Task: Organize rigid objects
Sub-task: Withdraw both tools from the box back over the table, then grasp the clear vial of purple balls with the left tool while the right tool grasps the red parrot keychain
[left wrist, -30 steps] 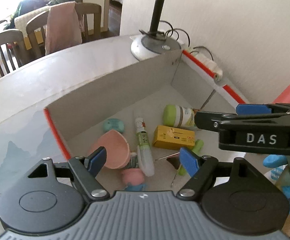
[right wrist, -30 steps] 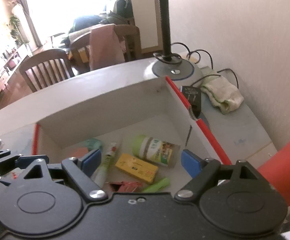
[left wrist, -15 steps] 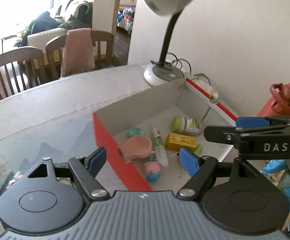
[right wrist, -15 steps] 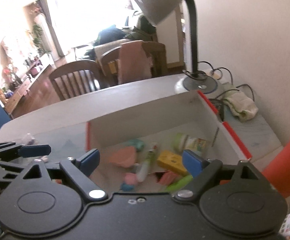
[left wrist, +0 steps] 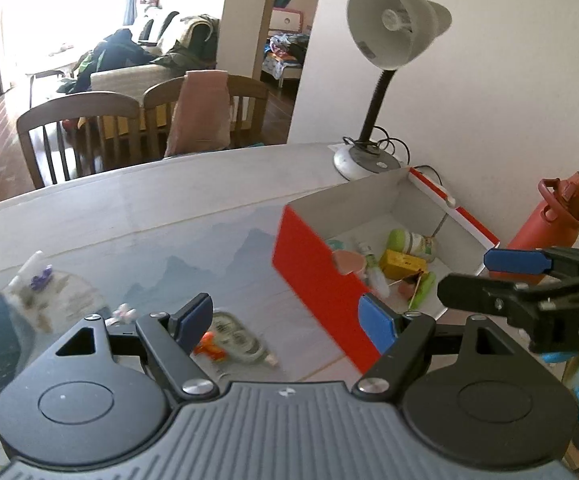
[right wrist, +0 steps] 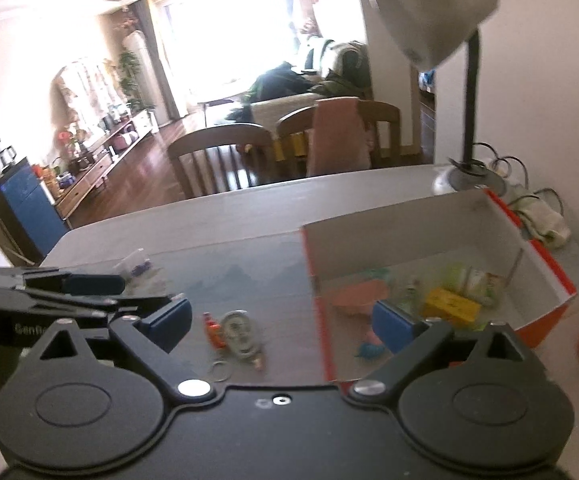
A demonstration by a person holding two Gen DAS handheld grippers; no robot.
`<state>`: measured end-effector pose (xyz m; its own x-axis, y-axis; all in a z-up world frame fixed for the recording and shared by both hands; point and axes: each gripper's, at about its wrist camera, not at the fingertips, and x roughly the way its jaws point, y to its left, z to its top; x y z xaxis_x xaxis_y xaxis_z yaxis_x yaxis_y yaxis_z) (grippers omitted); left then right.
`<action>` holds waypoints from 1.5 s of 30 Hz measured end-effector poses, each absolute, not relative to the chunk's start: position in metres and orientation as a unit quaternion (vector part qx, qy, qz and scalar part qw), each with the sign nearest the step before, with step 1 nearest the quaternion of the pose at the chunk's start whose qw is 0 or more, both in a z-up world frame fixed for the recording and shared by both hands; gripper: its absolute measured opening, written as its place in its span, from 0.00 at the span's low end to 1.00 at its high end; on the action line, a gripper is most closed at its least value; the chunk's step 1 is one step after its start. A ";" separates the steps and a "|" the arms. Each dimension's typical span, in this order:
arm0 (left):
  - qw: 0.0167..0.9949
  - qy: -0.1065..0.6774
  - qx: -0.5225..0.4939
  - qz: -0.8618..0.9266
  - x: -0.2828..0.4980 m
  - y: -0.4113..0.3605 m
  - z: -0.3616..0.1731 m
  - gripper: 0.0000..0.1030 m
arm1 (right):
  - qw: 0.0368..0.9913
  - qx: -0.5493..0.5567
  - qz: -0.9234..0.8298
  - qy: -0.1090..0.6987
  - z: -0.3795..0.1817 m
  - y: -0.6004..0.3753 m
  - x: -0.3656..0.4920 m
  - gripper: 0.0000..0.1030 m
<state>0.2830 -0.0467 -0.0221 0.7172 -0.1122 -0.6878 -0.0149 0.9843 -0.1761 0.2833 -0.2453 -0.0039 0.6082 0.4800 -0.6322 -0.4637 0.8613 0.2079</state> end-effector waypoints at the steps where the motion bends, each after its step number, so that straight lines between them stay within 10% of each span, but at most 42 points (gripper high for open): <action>1: 0.923 0.374 -0.087 -0.025 0.279 -0.042 -0.022 0.79 | 0.897 0.009 0.265 0.353 -0.004 -0.239 0.279 0.95; 19: 0.919 0.369 -0.142 0.005 0.223 0.083 -0.044 0.98 | 0.890 -0.024 0.280 0.359 -0.036 -0.144 0.238 0.98; 45: 0.903 0.388 -0.150 0.107 0.320 0.229 -0.132 0.98 | 0.876 -0.099 0.247 0.402 -0.112 -0.076 0.298 0.85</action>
